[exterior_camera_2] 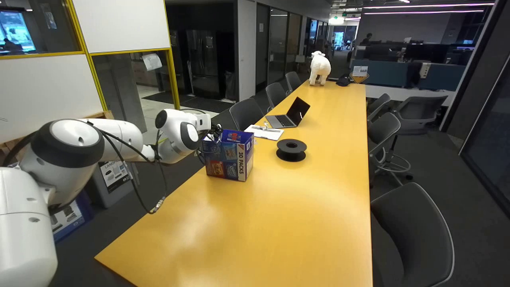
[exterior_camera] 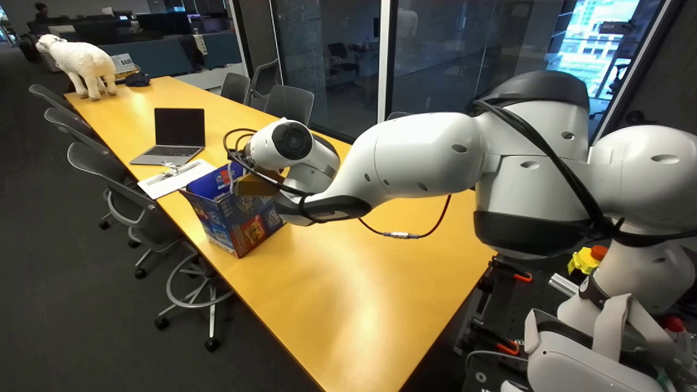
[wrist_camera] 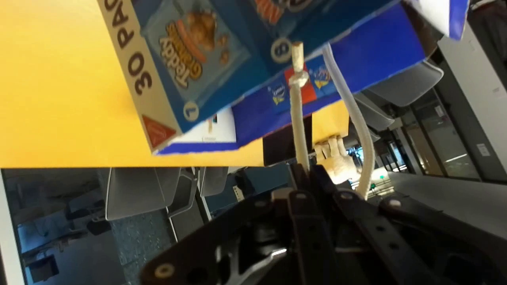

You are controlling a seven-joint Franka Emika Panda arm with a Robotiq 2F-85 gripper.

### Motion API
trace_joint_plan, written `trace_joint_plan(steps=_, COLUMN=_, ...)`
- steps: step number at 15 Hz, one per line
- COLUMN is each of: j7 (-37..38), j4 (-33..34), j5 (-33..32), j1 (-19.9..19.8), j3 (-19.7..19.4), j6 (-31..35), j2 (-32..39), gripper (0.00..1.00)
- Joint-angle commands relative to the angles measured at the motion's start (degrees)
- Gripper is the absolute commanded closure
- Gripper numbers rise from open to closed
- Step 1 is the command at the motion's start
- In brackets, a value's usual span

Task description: Put the ropes into the box.

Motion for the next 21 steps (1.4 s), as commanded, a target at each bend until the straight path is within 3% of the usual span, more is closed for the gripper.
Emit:
trace_joint_plan(steps=1, j7=1.5, j4=3.7, j5=0.4, j1=-2.8, j3=4.2, j6=-0.1, j2=1.8, gripper=0.93)
trace_joint_plan(steps=5, j7=2.5, j4=5.7, j5=0.0, j1=-4.5, j3=6.7, j6=-0.6, j2=2.9, gripper=0.93)
trace_joint_plan(steps=13, j7=6.1, j4=11.4, j5=-0.7, j1=-6.9, j3=6.3, j6=-3.1, j2=3.9, gripper=0.94)
trace_joint_plan(steps=21, j7=10.8, j4=24.2, j5=0.4, j1=-11.2, j3=5.1, j6=-8.9, j2=10.4, gripper=0.93)
